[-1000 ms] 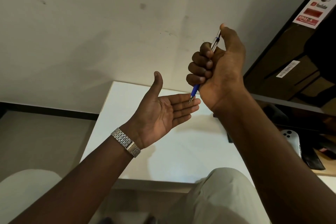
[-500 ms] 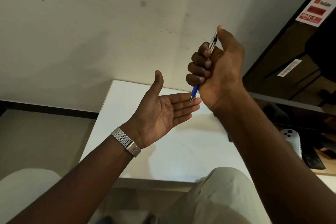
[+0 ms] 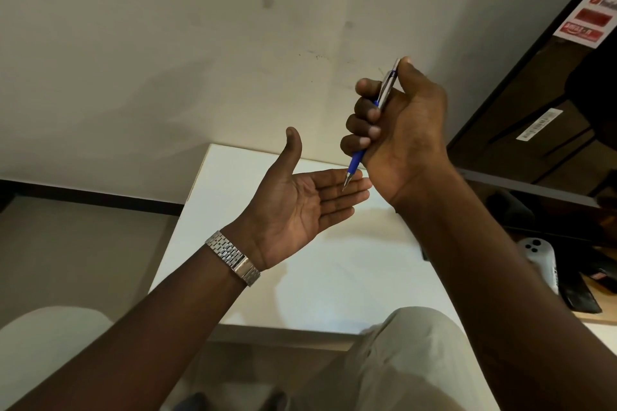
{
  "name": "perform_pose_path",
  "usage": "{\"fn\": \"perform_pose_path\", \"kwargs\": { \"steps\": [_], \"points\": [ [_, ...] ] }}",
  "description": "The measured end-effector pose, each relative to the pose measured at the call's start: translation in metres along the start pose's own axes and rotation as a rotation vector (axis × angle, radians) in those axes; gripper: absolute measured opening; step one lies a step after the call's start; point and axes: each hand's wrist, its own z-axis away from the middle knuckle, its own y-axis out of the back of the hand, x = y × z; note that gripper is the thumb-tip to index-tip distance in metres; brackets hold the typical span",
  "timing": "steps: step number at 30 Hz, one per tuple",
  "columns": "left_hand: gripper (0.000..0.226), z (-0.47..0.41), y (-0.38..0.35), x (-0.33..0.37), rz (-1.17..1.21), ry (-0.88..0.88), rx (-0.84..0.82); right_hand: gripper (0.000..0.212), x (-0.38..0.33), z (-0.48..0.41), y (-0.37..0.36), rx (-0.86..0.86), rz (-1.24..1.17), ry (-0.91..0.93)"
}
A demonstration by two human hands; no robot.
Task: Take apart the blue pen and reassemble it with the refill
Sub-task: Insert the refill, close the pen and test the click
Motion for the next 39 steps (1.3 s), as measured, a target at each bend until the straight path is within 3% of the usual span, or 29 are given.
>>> {"fn": "perform_pose_path", "kwargs": {
  "steps": [6,11,19,25,27,32,37,39],
  "points": [
    [0.101,-0.002,0.005,0.000,-0.005,-0.018,0.042,0.042,0.006,-0.005,0.007,0.026,0.025,0.000],
    [0.090,-0.004,0.013,0.001,-0.112,-0.069,0.196,0.033,0.022,-0.018,0.020,0.099,0.097,-0.046],
    [0.019,-0.008,0.053,-0.005,-0.498,-0.240,0.636,0.022,0.078,-0.056,0.071,0.206,0.454,-0.232],
    [0.010,-0.012,0.093,-0.012,-0.789,-0.227,0.715,0.026,0.121,-0.077,0.106,0.178,0.614,-0.356],
    [0.016,-0.014,0.103,-0.018,-0.904,-0.196,0.724,0.019,0.133,-0.084,0.113,0.176,0.708,-0.380],
    [0.057,-0.024,0.124,-0.040,-1.491,-0.138,0.574,0.005,0.157,-0.098,0.122,0.231,0.882,-0.386],
    [0.082,-0.037,0.145,-0.061,-1.916,0.004,0.518,0.016,0.176,-0.110,0.132,0.251,0.944,-0.386],
    [0.093,-0.038,0.153,-0.068,-1.983,0.059,0.532,0.014,0.180,-0.110,0.134,0.242,0.939,-0.379]
  ]
}}
